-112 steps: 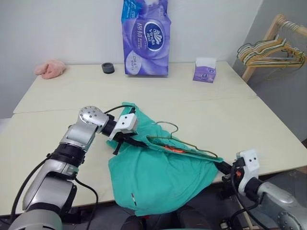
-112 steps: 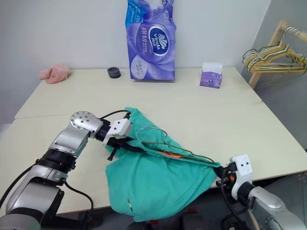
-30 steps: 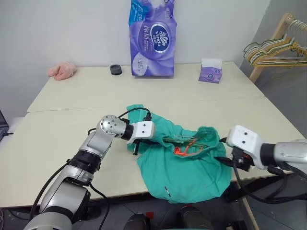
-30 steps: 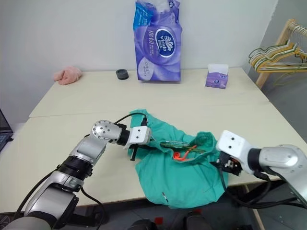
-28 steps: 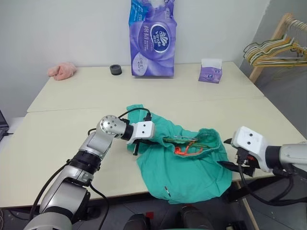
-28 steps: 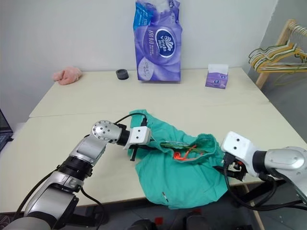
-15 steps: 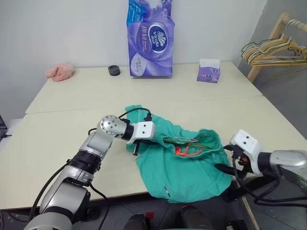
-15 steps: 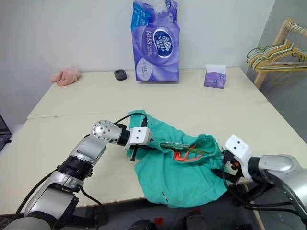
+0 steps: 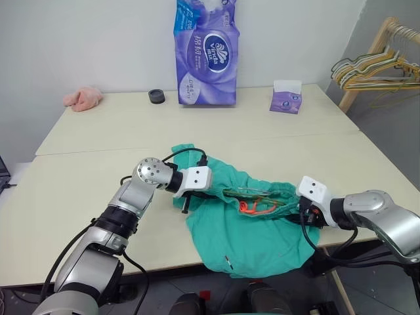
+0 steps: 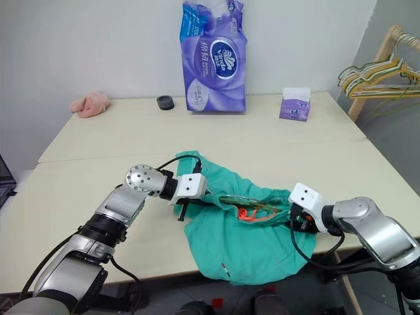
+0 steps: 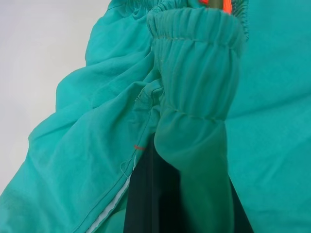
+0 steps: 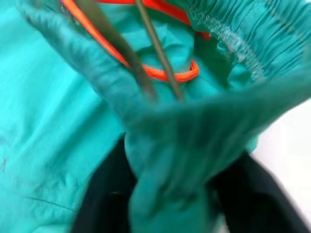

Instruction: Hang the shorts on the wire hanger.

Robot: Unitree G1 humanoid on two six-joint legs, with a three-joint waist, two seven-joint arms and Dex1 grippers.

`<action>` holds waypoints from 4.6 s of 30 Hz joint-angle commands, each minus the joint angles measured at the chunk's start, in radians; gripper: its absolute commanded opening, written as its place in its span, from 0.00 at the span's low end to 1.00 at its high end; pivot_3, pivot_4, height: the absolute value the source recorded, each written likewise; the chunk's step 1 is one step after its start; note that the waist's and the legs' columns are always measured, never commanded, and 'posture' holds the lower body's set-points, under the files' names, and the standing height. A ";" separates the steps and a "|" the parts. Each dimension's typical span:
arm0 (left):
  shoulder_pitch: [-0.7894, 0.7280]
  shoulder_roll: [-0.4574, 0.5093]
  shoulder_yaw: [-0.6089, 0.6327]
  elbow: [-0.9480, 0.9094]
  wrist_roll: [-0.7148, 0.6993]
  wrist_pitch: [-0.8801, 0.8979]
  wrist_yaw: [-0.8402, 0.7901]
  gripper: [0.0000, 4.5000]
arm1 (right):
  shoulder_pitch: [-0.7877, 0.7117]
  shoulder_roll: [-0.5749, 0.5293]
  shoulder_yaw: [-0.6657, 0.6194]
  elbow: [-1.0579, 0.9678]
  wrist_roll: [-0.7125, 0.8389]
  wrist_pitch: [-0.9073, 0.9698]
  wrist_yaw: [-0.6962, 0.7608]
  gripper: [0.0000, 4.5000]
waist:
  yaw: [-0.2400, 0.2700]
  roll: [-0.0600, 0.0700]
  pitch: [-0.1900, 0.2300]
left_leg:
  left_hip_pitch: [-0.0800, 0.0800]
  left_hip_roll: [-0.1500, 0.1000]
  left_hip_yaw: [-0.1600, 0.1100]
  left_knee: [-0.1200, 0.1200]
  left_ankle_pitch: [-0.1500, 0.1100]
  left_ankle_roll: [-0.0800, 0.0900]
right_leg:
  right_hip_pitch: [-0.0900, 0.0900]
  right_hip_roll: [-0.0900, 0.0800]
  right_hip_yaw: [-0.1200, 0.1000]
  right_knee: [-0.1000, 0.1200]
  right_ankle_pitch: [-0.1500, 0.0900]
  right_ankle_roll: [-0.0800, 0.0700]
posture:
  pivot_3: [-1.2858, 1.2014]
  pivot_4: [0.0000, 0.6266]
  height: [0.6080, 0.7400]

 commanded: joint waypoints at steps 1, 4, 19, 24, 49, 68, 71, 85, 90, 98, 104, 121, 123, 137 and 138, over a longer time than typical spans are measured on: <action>-0.010 -0.008 0.049 -0.033 -0.048 0.025 0.015 0.00 | -0.025 -0.001 -0.005 -0.017 -0.026 -0.031 0.016 0.16 | 0.000 0.000 0.000 | 0.000 0.000 0.000 0.000 0.000 0.000 | 0.000 0.000 0.000 0.000 0.000 0.000 | 0.43 0.08 1.00; -0.017 -0.025 0.078 -0.033 -0.099 0.095 0.016 0.00 | -0.031 0.013 -0.011 -0.030 -0.037 -0.031 0.011 0.01 | 0.000 0.001 0.000 | 0.000 0.000 0.000 0.000 0.000 0.000 | 0.000 0.000 0.000 0.000 0.000 0.000 | 0.43 0.08 1.00; -0.108 0.046 0.145 0.159 -0.157 0.155 -0.119 0.66 | 0.034 -0.094 -0.117 -0.147 -0.015 -0.028 0.090 0.00 | -0.002 0.002 -0.001 | 0.000 0.000 0.000 0.000 0.000 0.000 | 0.000 0.000 -0.001 0.000 0.000 0.000 | 0.42 0.09 1.00; -0.154 0.032 0.128 0.256 -0.126 0.098 -0.131 0.66 | 0.049 -0.110 -0.131 -0.162 -0.010 -0.031 0.107 0.00 | -0.002 0.002 -0.001 | 0.000 0.000 0.000 0.000 0.000 0.000 | 0.000 0.000 -0.001 0.000 0.000 0.000 | 0.42 0.08 1.00; -0.223 -0.032 0.154 0.507 -0.039 -0.091 -0.013 0.01 | 0.196 -0.176 -0.199 -0.236 0.001 -0.030 0.130 0.00 | -0.019 0.002 -0.001 | -0.001 0.000 -0.001 0.000 0.000 0.000 | 0.000 0.000 -0.001 0.000 0.000 0.000 | 0.42 0.10 1.00; -0.140 -0.040 0.180 0.324 -0.103 0.044 -0.035 0.14 | 0.162 -0.134 -0.230 -0.234 0.065 0.022 0.118 0.00 | -0.019 0.002 -0.001 | -0.001 0.000 -0.001 0.000 0.000 0.000 | 0.000 -0.001 -0.001 0.000 0.000 0.000 | 0.42 0.09 1.00; -0.123 -0.031 0.184 0.308 -0.093 0.019 -0.021 0.33 | 0.162 -0.130 -0.248 -0.238 0.083 0.037 0.116 0.00 | -0.019 0.002 -0.001 | -0.001 0.000 -0.001 0.000 0.000 0.000 | 0.000 -0.001 -0.001 0.000 0.000 0.000 | 0.42 0.08 1.00; -0.080 -0.100 0.245 0.045 -0.220 0.209 0.092 0.52 | 0.289 0.128 -0.726 -0.286 0.378 0.590 -0.075 0.00 | -0.012 0.003 -0.002 | -0.003 0.000 -0.002 0.001 0.000 0.000 | 0.000 -0.001 -0.001 0.000 0.000 0.000 | 0.41 0.10 1.00; -0.029 -0.190 0.183 -0.248 -0.284 0.435 0.164 0.52 | 0.259 0.289 -0.991 -0.300 0.487 0.788 -0.210 0.00 | -0.018 0.005 -0.002 | -0.003 -0.001 -0.002 0.001 -0.001 0.001 | 0.000 -0.002 0.000 0.001 0.000 0.001 | 0.39 0.15 1.00; -0.065 -0.366 0.061 -0.432 -0.335 0.579 0.249 0.52 | 0.270 0.368 -1.329 -0.293 0.612 0.788 -0.592 0.00 | -0.029 0.022 0.009 | -0.002 -0.002 0.001 0.000 -0.001 0.002 | 0.001 0.000 0.002 0.000 -0.002 0.004 | 0.36 0.23 1.00; -0.117 -0.482 0.005 -0.388 -0.318 0.536 0.269 0.52 | 0.227 0.350 -1.481 -0.239 0.786 0.788 -0.944 0.00 | -0.076 0.023 0.033 | 0.000 -0.003 0.006 0.000 -0.003 0.006 | 0.003 0.004 0.007 0.000 -0.006 0.010 | 0.34 0.28 1.00; -0.235 -0.635 -0.018 -0.291 -0.298 0.411 0.314 0.52 | -0.085 -0.044 -1.461 0.245 0.837 0.788 -1.429 0.00 | -0.185 0.029 0.066 | 0.003 -0.006 0.036 -0.001 -0.013 0.023 | 0.004 0.004 0.033 -0.010 -0.011 0.025 | 0.34 0.29 1.00; -0.243 -0.640 -0.016 -0.282 -0.298 0.403 0.312 0.52 | -0.108 -0.085 -1.439 0.306 0.793 0.788 -1.403 0.00 | -0.188 0.029 0.066 | 0.003 -0.005 0.036 -0.001 -0.014 0.023 | 0.004 0.004 0.033 -0.012 -0.011 0.025 | 0.34 0.29 1.00; -0.334 -0.693 -0.015 -0.148 -0.283 0.289 0.291 0.52 | -0.121 -0.168 -1.341 0.590 0.569 0.788 -1.143 0.00 | -0.194 0.027 0.068 | 0.007 -0.006 0.055 -0.011 -0.016 0.027 | 0.001 0.005 0.056 -0.021 -0.006 0.035 | 0.35 0.27 1.00; -0.340 -0.700 -0.014 -0.136 -0.284 0.284 0.290 0.52 | -0.120 -0.162 -1.344 0.582 0.564 0.788 -1.142 0.00 | -0.194 0.026 0.068 | 0.007 -0.005 0.055 -0.011 -0.016 0.027 | 0.001 0.005 0.056 -0.021 -0.006 0.035 | 0.35 0.27 1.00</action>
